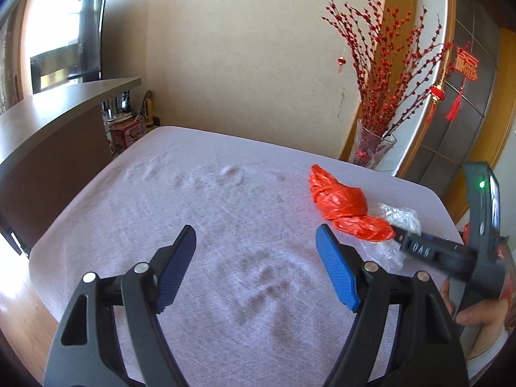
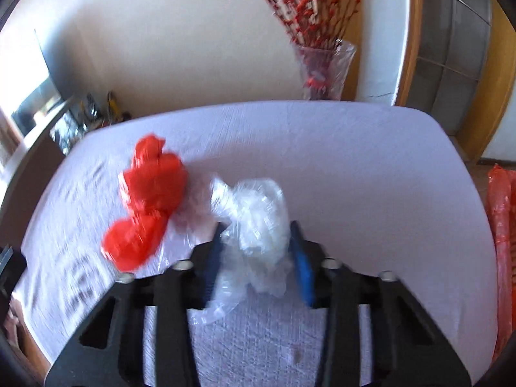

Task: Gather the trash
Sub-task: 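Grasp the clear plastic bag with the right gripper while the left gripper grasps the small red bag, then carry the clear bag and small red bag over the red basket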

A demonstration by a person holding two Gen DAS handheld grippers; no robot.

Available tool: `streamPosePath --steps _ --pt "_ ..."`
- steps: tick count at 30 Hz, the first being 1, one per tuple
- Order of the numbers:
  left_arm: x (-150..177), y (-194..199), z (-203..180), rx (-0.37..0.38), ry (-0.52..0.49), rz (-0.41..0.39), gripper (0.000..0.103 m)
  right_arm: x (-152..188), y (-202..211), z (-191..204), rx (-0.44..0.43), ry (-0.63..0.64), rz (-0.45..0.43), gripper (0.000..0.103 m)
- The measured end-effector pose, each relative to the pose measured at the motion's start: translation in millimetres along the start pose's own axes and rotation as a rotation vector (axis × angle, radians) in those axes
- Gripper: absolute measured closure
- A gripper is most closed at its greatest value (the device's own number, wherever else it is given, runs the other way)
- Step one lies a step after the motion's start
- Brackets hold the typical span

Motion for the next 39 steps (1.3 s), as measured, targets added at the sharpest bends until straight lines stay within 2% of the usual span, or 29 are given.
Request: streamPosePath --steps 2,4,8,12,15,21,24,26,28,30,39 --pt "-1.5 -1.5 -6.3 0.008 -0.01 0.004 0.028 4.0 4.8 0.4 0.007 0.02 -0.018 0.076" --pt "-6.2 -5.0 -14.5 0.023 -0.024 0.008 0.028 7.0 11.3 -2.6 0.006 0.022 -0.026 0.079" --pt "-18.6 -12.9 -34.0 0.067 -0.058 0.022 0.028 10.9 24.5 -19.6 0.029 0.014 -0.051 0.079" --pt "-34.4 -32.8 -61.2 0.111 -0.104 0.057 0.028 18.9 41.5 -53.4 0.083 -0.035 -0.073 0.079" --pt "-41.7 -52.7 -77.7 0.112 -0.128 0.09 0.028 27.1 53.8 -81.9 0.113 -0.083 -0.082 0.079" --pt "-43.6 -107.0 -99.7 0.095 -0.103 0.223 0.028 39.6 74.2 -122.5 0.145 -0.151 -0.091 0.079" --pt "-39.8 -129.4 -107.1 0.057 -0.111 0.268 0.028 46.5 80.5 -134.0 0.153 -0.163 -0.091 0.079" --pt "-37.2 -138.0 -108.5 0.047 -0.112 0.282 0.033 47.7 82.3 -138.4 0.152 -0.169 -0.093 0.079" --pt "-33.6 -144.4 -110.5 0.055 -0.109 0.299 0.045 49.3 84.4 -141.0 0.151 -0.172 -0.097 0.079" --pt "-30.6 -146.9 -111.9 0.065 -0.109 0.304 0.05 48.7 85.8 -141.8 0.149 -0.176 -0.103 0.079" --pt "-16.4 -145.6 -123.3 0.098 -0.141 0.311 0.066 49.6 91.0 -143.7 0.145 -0.184 -0.112 0.079"
Point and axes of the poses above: each gripper's, at about its wrist camera, not at the fingertips, and y roughly against the way its jaws point, z to its left, x to its underside, the point moved 4 cm from there along -y, roughly the way its jaws point
